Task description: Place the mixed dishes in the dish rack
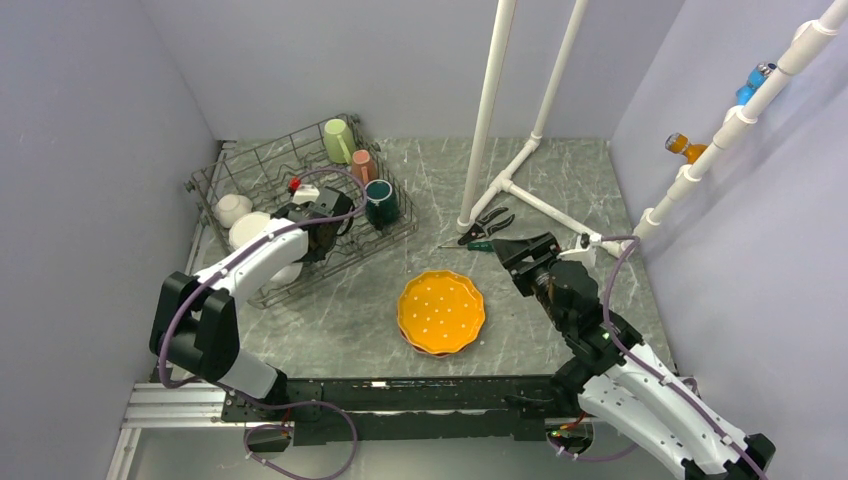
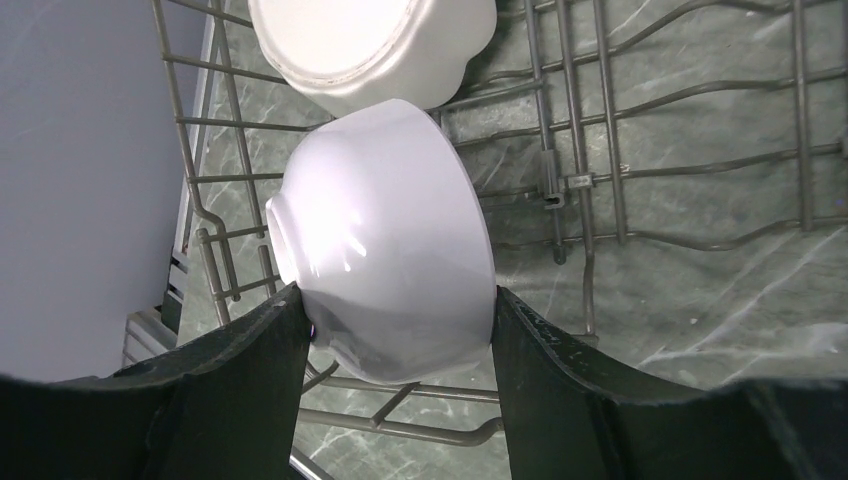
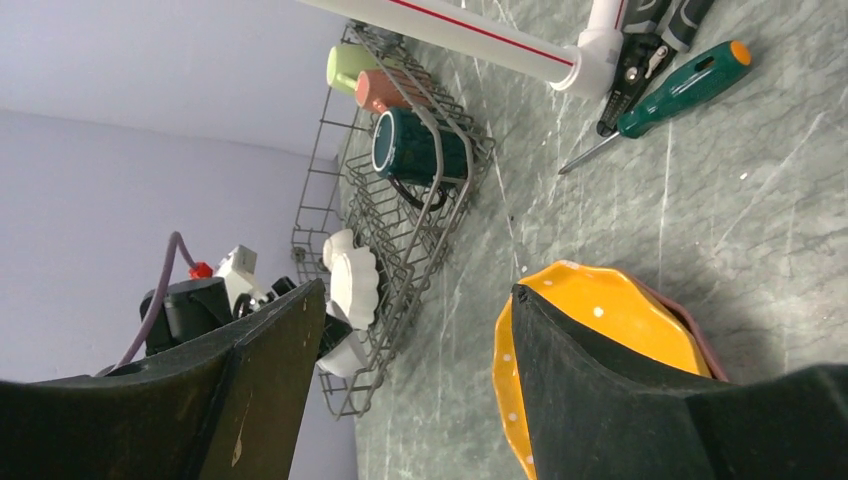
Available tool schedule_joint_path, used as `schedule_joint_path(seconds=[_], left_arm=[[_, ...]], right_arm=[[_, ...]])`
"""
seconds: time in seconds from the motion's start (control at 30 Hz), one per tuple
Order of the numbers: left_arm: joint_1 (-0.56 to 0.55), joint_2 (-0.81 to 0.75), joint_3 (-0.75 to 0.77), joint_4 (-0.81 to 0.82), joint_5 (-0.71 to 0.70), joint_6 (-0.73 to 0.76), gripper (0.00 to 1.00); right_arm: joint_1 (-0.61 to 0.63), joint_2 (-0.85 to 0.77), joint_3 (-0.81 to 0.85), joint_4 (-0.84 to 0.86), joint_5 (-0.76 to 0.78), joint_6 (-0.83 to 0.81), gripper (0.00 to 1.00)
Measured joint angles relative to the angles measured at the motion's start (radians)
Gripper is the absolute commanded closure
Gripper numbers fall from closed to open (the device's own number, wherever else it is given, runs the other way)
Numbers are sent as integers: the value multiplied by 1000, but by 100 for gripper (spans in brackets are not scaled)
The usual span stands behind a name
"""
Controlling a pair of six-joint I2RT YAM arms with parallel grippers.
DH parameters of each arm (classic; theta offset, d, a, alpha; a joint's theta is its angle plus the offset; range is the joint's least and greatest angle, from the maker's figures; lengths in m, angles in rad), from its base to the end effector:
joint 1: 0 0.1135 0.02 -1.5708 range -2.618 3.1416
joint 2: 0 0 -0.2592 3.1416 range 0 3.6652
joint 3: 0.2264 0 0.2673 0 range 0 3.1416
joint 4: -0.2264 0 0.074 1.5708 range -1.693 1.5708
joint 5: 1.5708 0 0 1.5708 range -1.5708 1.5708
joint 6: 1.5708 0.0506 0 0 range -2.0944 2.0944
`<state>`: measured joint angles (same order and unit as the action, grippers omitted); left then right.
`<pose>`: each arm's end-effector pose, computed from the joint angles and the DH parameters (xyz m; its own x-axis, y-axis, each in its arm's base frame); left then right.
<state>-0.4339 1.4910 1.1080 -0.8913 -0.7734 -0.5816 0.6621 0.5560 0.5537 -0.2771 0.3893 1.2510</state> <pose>0.2830 -0.0922 0.2248 -0.7886 -0.0678 -0.6112 -0.3801 0.8351 0.3977 0.1511 0.0934 0.2764 -0.3352 0.8523 -0.4015 0.1181 0.4608 0.8796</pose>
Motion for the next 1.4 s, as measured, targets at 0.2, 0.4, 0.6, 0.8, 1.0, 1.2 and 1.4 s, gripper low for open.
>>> schedule_joint_path(seconds=[0.2, 0.4, 0.6, 0.8, 1.0, 1.2, 1.4], left_arm=[[30, 20, -16, 4, 6, 21, 100], [42, 70, -16, 7, 5, 51, 96], [47, 113, -27, 15, 7, 73, 80], [56, 118, -35, 18, 13, 76, 38], [59, 118, -50, 24, 37, 100, 7], [60, 84, -55, 27, 69, 122, 1], [60, -4, -54, 35, 104, 148, 1]], right_arm=[[0, -52, -20, -13, 33, -38, 31], [0, -80, -27, -16, 59, -64, 31], [0, -76, -34, -16, 65, -77, 31], [-1, -66, -36, -16, 66, -81, 31], [-1, -51, -38, -14, 64, -87, 31], [-1, -45, -38, -21, 65, -121, 31], [-1, -35, -30, -46, 61, -206, 30]])
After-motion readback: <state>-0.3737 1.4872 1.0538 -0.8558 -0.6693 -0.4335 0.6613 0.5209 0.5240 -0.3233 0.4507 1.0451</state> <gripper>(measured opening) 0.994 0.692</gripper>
